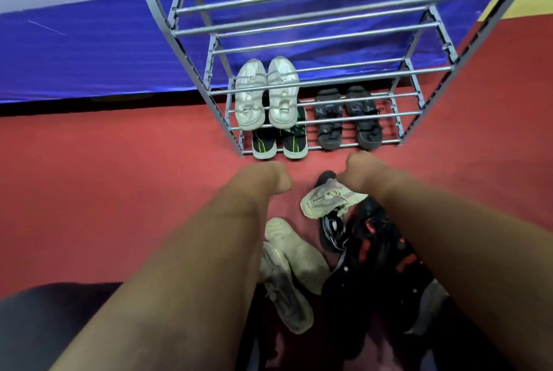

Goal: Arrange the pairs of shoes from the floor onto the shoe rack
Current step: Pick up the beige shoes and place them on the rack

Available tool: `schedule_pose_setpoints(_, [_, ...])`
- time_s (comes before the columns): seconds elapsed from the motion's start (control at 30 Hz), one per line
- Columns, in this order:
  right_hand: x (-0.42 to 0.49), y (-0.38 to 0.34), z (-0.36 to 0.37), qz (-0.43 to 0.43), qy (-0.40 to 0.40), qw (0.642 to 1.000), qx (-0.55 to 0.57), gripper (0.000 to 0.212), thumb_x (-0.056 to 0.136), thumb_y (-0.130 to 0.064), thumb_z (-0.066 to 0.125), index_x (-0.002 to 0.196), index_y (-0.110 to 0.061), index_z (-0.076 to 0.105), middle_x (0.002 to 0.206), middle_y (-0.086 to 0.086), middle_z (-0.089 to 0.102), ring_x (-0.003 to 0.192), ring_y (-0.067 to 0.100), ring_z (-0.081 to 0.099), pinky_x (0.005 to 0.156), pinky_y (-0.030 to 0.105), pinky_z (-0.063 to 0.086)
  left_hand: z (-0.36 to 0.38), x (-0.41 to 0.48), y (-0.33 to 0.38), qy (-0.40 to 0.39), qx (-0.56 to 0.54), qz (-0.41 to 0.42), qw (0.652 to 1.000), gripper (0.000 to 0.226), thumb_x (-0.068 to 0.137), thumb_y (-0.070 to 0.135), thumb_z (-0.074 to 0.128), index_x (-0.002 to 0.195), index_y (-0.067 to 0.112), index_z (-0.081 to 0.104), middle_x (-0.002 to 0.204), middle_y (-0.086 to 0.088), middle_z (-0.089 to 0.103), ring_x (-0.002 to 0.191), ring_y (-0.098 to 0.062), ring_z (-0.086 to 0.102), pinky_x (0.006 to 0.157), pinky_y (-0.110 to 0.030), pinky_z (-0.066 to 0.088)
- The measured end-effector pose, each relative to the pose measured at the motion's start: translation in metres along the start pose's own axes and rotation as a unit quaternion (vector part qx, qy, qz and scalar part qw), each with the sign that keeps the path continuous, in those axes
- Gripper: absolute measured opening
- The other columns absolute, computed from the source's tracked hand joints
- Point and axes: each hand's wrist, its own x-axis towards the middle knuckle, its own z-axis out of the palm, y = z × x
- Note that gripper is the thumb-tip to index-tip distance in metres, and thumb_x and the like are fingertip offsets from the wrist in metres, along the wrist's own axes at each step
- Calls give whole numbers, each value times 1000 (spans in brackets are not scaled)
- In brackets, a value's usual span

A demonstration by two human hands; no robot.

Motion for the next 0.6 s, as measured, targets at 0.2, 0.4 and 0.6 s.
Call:
schedule_pose_setpoints(0.2, [-29, 44, 69, 23, -32, 997, 61, 30, 102, -23, 51, 110, 0, 69, 116, 22, 70, 109, 38, 64, 79, 31, 45, 103, -1, 12, 8, 21, 48, 999, 35, 102, 17, 46, 131, 4, 62, 133, -15, 63, 120, -33, 61, 85, -33, 44])
schedule_pose_setpoints(0.4, [-40, 67, 152, 1, -91, 995, 27, 38, 79, -38, 50, 98, -8, 62, 111, 20, 61, 112, 42, 60, 93, 38, 51, 192, 25, -31, -21, 37, -16, 999, 41, 92, 15, 52, 131, 4, 56, 134, -18, 55, 120, -37, 58, 95, -40, 51])
schedule_pose_setpoints(0.6, [-35, 9, 150, -56, -78, 992, -79, 47, 91, -35, 57, 129, -8, 62, 135, 17, 57, 129, 39, 47, 105, 46, 39, 191, 36, -60, 49, -23, -65, 996, 55, 86, 20, 60, 139, 5, 53, 139, -19, 53, 128, -39, 52, 104, -43, 49])
